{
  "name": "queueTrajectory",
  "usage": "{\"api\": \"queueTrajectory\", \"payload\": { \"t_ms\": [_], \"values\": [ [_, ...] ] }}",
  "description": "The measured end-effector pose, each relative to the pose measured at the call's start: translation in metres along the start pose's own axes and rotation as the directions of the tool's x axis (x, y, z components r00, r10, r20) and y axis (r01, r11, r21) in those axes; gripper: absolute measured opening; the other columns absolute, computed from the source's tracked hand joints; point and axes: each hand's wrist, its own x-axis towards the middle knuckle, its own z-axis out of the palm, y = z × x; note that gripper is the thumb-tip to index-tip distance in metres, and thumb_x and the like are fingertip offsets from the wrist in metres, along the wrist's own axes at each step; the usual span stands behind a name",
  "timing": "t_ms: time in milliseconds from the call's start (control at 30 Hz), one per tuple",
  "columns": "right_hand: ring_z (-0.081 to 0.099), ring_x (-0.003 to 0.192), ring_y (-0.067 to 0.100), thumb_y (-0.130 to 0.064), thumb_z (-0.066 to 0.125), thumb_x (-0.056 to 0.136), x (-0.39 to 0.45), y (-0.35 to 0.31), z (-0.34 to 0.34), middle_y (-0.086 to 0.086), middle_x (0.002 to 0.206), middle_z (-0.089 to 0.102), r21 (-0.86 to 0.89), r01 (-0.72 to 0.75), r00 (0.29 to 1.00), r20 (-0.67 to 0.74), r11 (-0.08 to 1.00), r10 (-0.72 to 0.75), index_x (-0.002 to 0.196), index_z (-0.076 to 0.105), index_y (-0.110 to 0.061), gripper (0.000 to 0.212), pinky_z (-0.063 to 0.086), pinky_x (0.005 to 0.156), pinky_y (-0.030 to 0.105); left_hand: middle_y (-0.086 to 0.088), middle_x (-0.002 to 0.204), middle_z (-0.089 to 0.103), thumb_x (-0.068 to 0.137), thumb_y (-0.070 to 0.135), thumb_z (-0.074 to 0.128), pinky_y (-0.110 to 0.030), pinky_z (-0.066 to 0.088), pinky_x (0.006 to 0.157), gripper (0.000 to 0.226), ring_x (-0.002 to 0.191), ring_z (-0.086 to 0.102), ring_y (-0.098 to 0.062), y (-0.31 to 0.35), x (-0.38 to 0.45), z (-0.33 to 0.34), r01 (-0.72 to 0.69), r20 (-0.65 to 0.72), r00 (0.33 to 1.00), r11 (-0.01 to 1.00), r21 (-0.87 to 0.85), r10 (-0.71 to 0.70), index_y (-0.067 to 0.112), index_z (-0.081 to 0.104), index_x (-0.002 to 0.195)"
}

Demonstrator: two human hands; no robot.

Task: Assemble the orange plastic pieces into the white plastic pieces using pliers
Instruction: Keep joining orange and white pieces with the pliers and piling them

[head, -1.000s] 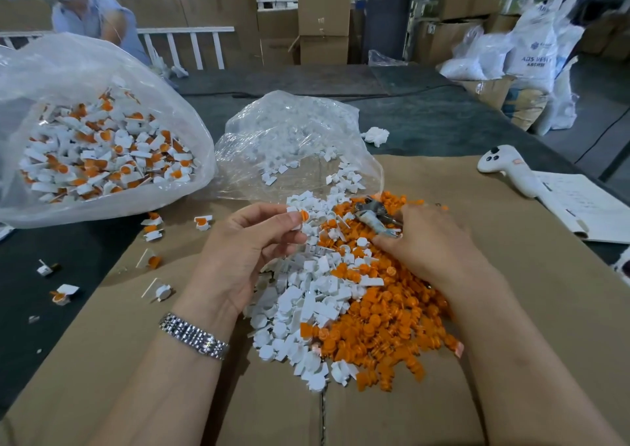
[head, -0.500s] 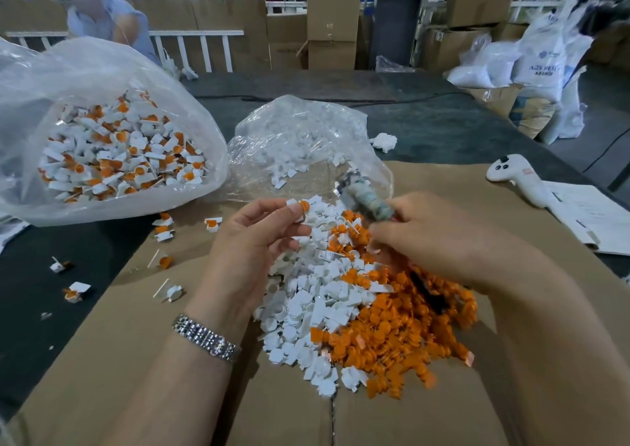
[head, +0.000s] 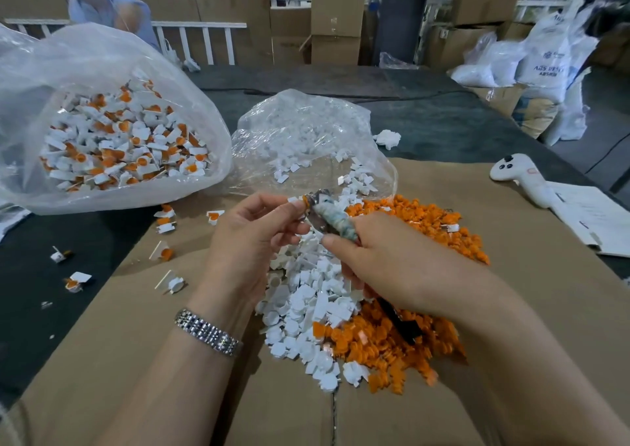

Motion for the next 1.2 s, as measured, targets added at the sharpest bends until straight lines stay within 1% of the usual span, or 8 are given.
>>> {"api": "queueTrajectory", "payload": {
  "t_ms": [267,500,600,733,800,900,1067,1200],
  "values": [
    [0.042,0.051,0.013,-0.049,0.045,0.103,0.008,-0.003,0.029,0.001,0.071,0.051,-0.092,-0.03,0.979,-0.204,0.995,0.01,0.079,0.051,-0.016,0.041,0.033,0.043,0.024,-0.008,0.075,0.074,0.086,0.0,0.074,-0.018,0.056,0.058,0.01,0.064,0.07,-0.015,0.0,0.0,-0.002,0.022,-0.055,0.998,0.999,-0.027,-0.024,0.008,0.072,0.079],
    [0.068,0.063,0.02,-0.065,0.046,0.095,0.006,0.005,0.004,0.009,0.076,0.07,0.009,0.006,0.991,-0.134,1.0,-0.005,0.082,0.063,-0.012,0.057,0.06,0.065,0.045,-0.003,0.084,0.078,0.096,0.016,0.07,-0.022,0.057,0.065,0.009,0.073,0.071,-0.014,-0.002,0.004,-0.018,-0.101,-0.176,0.975,0.974,0.202,0.137,0.015,0.079,0.097],
    [0.06,0.058,0.013,-0.071,0.043,0.093,0.012,0.022,-0.013,0.002,0.071,0.066,-0.05,-0.042,0.969,-0.246,0.998,0.029,0.081,0.061,-0.02,0.055,0.055,0.059,0.038,0.004,0.082,0.075,0.1,0.023,0.065,-0.032,0.058,0.069,0.013,0.073,0.065,-0.008,0.002,0.005,-0.039,-0.096,-0.382,0.849,0.818,0.567,0.365,0.025,0.076,0.092],
    [0.062,0.075,0.018,-0.073,0.042,0.091,0.023,0.049,-0.022,-0.003,0.081,0.062,-0.171,-0.195,0.926,-0.357,0.966,0.123,0.091,0.06,-0.026,0.05,0.058,0.075,0.045,0.001,0.111,0.057,0.097,0.025,0.064,-0.041,0.041,0.098,0.008,0.094,0.055,-0.014,0.009,0.01,-0.05,0.168,-0.486,0.688,0.533,0.829,0.539,0.023,0.071,0.097],
    [0.063,0.082,0.021,-0.074,0.043,0.09,0.026,0.06,-0.023,-0.001,0.088,0.063,-0.207,-0.267,0.904,-0.391,0.941,0.17,0.102,0.061,-0.024,0.054,0.057,0.078,0.047,-0.006,0.116,0.054,0.094,0.021,0.067,-0.051,0.035,0.104,0.011,0.112,0.051,-0.026,0.006,0.011,-0.047,0.213,-0.378,0.718,0.333,0.919,0.584,0.02,0.074,0.103],
    [0.061,0.087,0.021,-0.073,0.045,0.09,0.028,0.071,-0.018,0.0,0.095,0.062,-0.243,-0.326,0.885,-0.417,0.914,0.205,0.11,0.06,-0.022,0.057,0.056,0.079,0.045,-0.004,0.113,0.061,0.094,0.016,0.066,-0.052,0.046,0.101,0.019,0.113,0.054,-0.029,-0.001,0.013,-0.043,-0.015,-0.136,0.833,0.268,0.963,0.536,0.016,0.077,0.108],
    [0.057,0.095,0.025,-0.07,0.049,0.091,0.028,0.075,-0.008,0.004,0.103,0.059,-0.327,-0.359,0.888,-0.408,0.874,0.212,0.108,0.058,-0.019,0.055,0.05,0.078,0.04,0.003,0.152,0.051,0.099,0.011,0.058,-0.05,0.035,0.117,0.053,0.138,0.047,-0.023,-0.013,0.029,-0.029,-0.12,0.126,0.98,-0.047,0.992,0.155,0.032,0.054,0.147],
    [0.056,0.099,0.025,-0.074,0.051,0.087,0.026,0.073,-0.005,0.0,0.097,0.053,-0.36,-0.363,0.891,-0.405,0.86,0.207,0.103,0.056,-0.02,0.056,0.05,0.089,0.046,0.002,0.142,0.06,0.099,0.006,0.056,-0.045,0.044,0.109,0.049,0.127,0.056,-0.024,-0.021,0.035,-0.032,-0.152,0.16,0.979,-0.071,0.986,0.124,0.032,0.061,0.14]
  ]
}}
